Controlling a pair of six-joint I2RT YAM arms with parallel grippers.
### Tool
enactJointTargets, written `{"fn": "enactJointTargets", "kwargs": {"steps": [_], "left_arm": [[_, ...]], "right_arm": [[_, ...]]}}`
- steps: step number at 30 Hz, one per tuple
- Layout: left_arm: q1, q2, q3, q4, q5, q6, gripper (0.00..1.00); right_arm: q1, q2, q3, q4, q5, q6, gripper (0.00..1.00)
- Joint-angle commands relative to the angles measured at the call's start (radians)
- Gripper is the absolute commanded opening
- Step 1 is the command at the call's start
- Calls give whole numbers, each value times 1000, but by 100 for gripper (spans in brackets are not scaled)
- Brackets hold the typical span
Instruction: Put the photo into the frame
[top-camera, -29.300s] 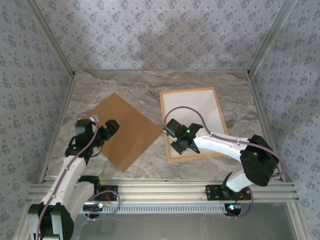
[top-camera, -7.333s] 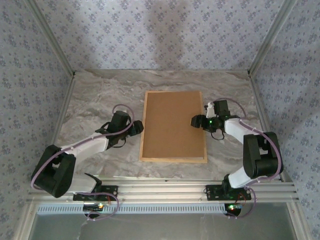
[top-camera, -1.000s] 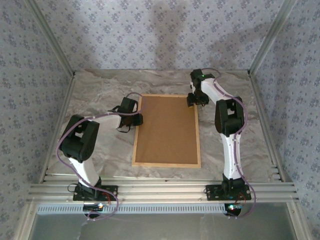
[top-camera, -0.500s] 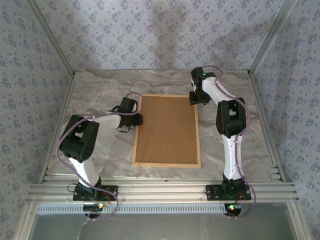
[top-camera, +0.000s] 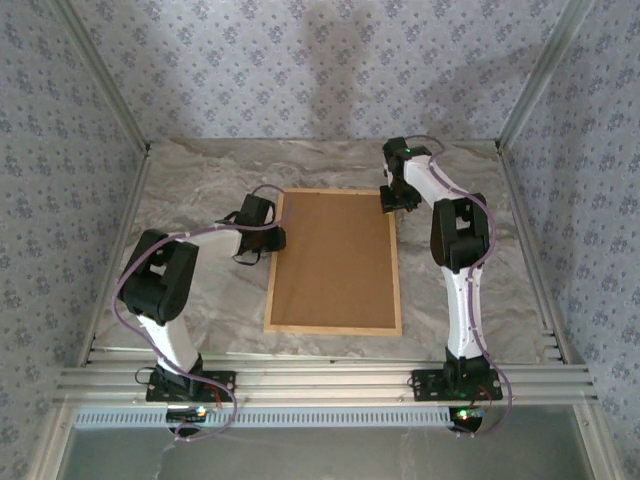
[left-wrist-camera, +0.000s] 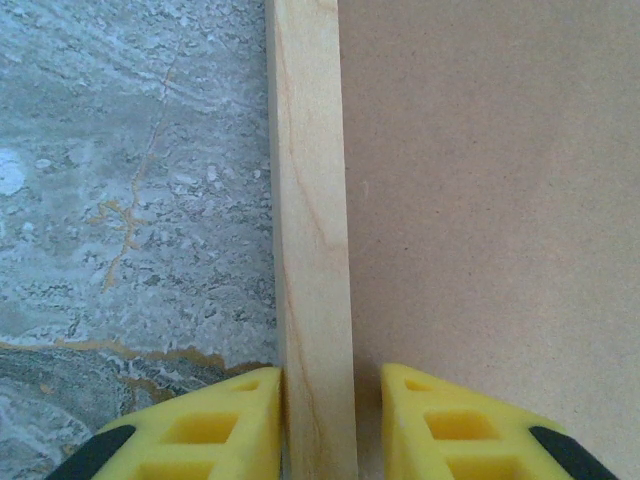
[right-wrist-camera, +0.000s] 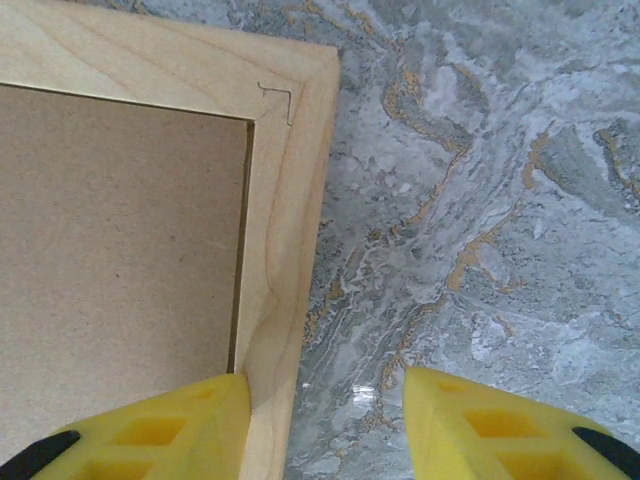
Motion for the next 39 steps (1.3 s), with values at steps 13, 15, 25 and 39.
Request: {"fn": "enactJointTargets", "kwargs": {"steps": [13,15,25,39], "left_arm": [[3,53,-28,-118,0,34,30],[3,53,-29,-120,0,35,30],[3,56,-23,-121,1,41,30],[6,52,-28,-123,1,45,29]], "right_arm": [[25,98,0,-22,-19,-36,49],[31,105,2,-22,-18,-41,51],[52,126,33,-44,-8,-68,54],[76,172,105,-93,14,-98,57]]}}
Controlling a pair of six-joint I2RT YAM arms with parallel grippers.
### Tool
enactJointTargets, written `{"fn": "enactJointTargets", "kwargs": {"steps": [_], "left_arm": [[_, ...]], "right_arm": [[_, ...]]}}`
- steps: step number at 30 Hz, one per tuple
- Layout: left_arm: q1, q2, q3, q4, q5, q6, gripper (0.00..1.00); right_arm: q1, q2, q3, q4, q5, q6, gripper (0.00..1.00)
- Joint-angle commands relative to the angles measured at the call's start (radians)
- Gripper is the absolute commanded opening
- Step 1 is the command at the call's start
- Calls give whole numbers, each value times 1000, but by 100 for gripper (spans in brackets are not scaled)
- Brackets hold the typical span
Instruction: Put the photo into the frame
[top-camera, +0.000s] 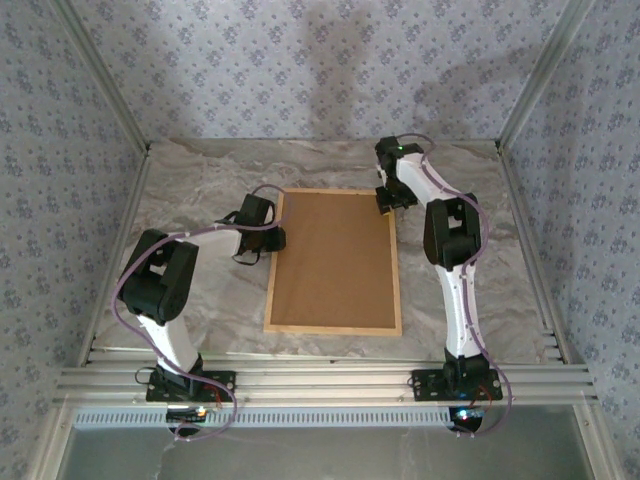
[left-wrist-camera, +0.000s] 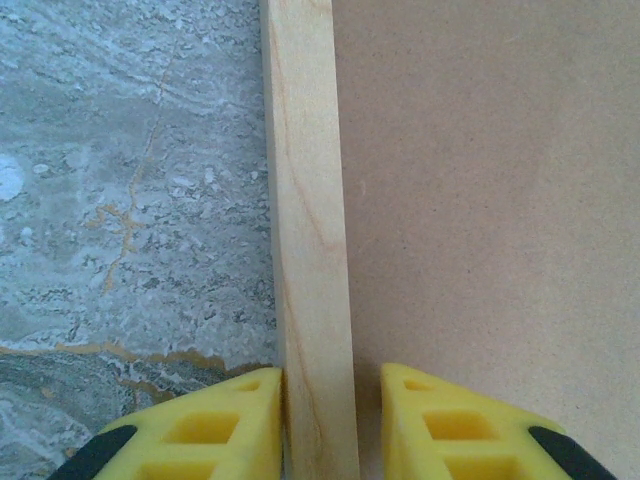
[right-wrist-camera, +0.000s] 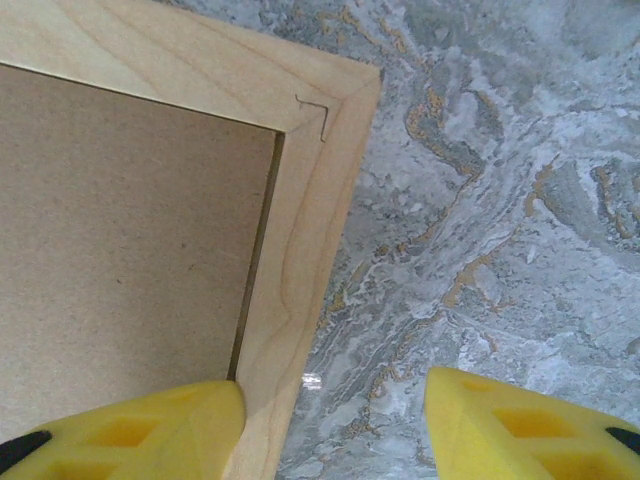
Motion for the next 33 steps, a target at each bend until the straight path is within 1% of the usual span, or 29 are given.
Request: {"fn": "enactJointTargets", "kwargs": {"steps": [1,9,18,25,33], "left_arm": [[3,52,-27,-123,-4,26,29],[5,52,-26,-122,-3,27,29],[8,59,-20,-121,1,28,29],[8,61,-18,-120,2,31,29],[8,61,-18,-121,1,30,29]], "right_arm": [[40,96,-13,1,-65,-19,57],[53,114,18,-12,-68,-22,59],[58,119,42,-24,-129,-10,60],[57,118,48,-35,-117,-4,59],[19,-34,1,-2,-114,21,58]]}}
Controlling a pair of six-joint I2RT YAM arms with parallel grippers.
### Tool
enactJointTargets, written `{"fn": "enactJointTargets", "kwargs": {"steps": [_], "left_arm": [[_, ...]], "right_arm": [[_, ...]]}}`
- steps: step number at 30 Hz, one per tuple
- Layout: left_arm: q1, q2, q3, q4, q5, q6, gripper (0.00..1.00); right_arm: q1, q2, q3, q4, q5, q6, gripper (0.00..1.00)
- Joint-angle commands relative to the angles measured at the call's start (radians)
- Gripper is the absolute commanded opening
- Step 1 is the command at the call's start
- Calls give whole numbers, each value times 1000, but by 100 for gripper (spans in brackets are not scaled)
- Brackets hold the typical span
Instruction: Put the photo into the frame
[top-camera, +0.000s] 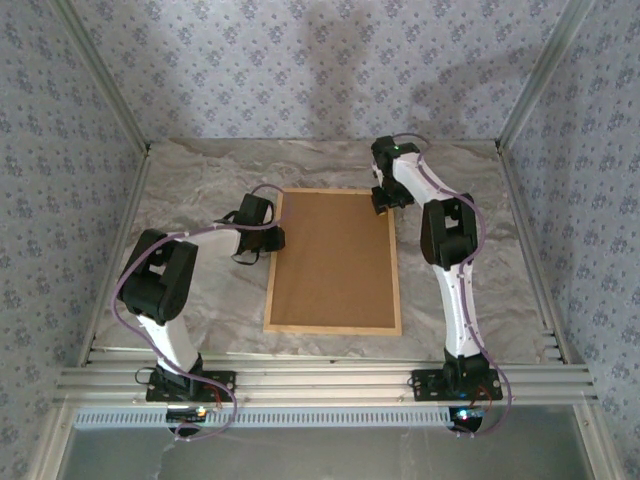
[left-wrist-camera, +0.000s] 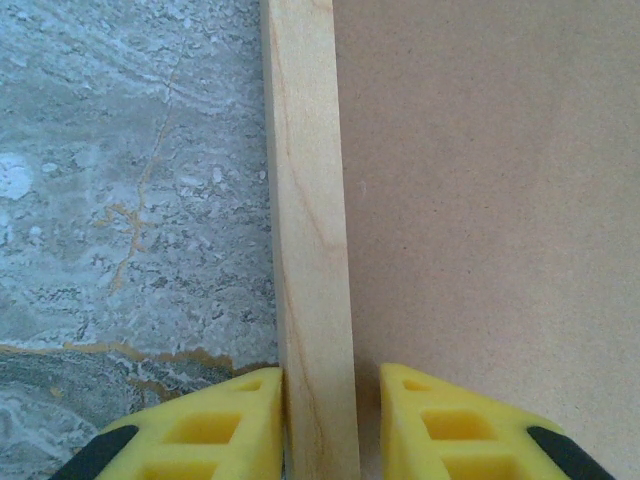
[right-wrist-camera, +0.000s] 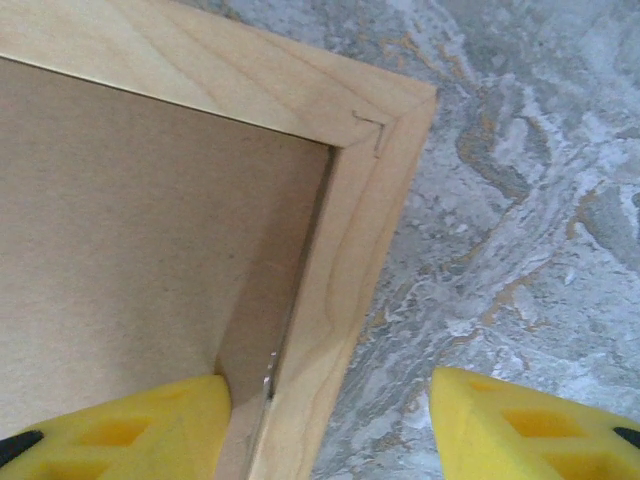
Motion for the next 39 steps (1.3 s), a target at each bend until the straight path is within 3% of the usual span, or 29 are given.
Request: {"fn": "enactJointTargets", "kwargs": {"steps": [1,15,39], "left_arm": [[1,60,-20,-118,-7,30,29],[1,62,-18,-118,-5,32,29],[4,62,-18,-118,-4,35,29]], "right_arm": [[0,-60,-34,12,-76,26,58],[-51,-80,-71,36,-68,39,46],[-32,7,-106,63,-83,48,44]]}}
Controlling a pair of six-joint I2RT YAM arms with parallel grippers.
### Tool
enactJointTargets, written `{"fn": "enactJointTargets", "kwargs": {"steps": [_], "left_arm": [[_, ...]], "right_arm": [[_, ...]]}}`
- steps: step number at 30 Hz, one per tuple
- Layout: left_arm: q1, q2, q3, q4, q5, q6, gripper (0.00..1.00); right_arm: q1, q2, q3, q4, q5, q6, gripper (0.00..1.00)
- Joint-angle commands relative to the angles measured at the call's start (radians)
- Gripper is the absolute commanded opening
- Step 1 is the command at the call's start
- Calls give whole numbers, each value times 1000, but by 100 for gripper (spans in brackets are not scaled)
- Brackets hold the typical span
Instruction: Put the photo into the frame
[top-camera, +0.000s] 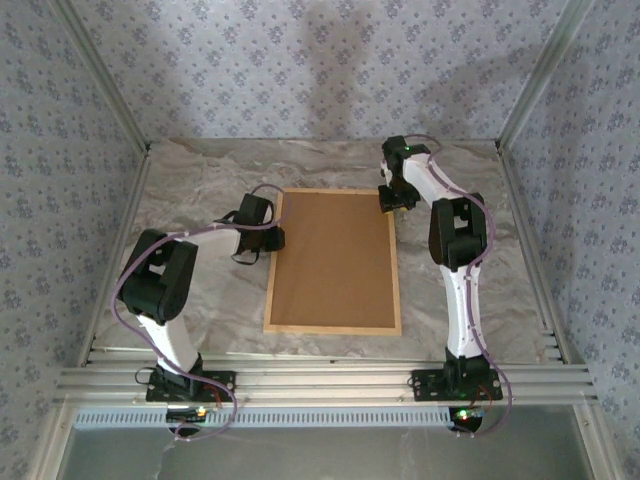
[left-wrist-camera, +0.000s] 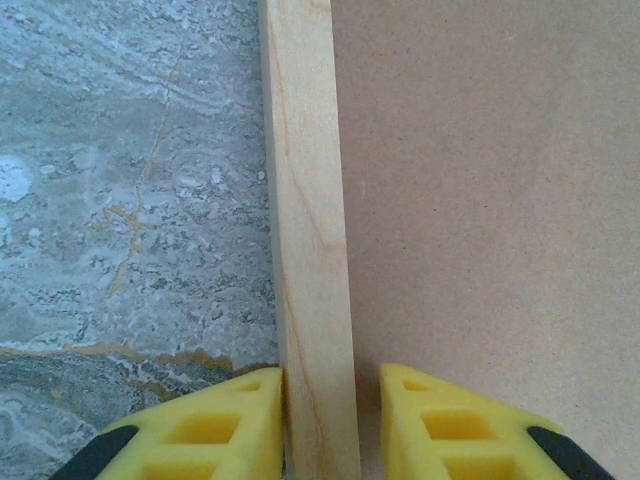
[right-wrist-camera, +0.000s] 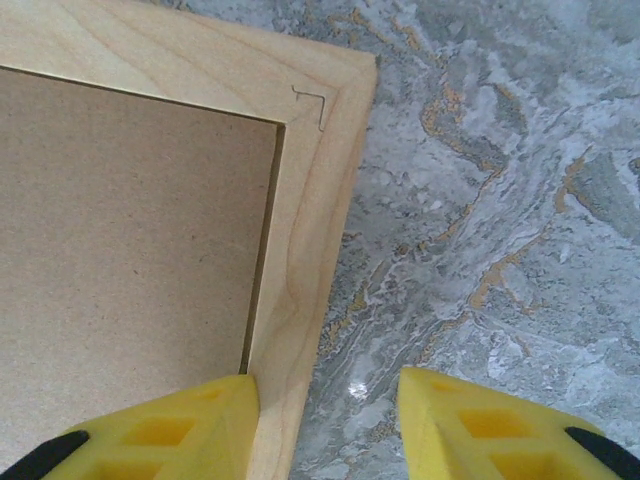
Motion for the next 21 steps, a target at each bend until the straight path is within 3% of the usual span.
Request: {"fn": "enactJointTargets", "kwargs": {"steps": [1,21], "left_arm": [[1,61,-19,-116,-7,28,29],[2,58,-21,-120,-4,34,28]], "right_arm": [[19,63,-15,-3,-9,15,44],[67,132,54,-62,-8,-21,47]]}}
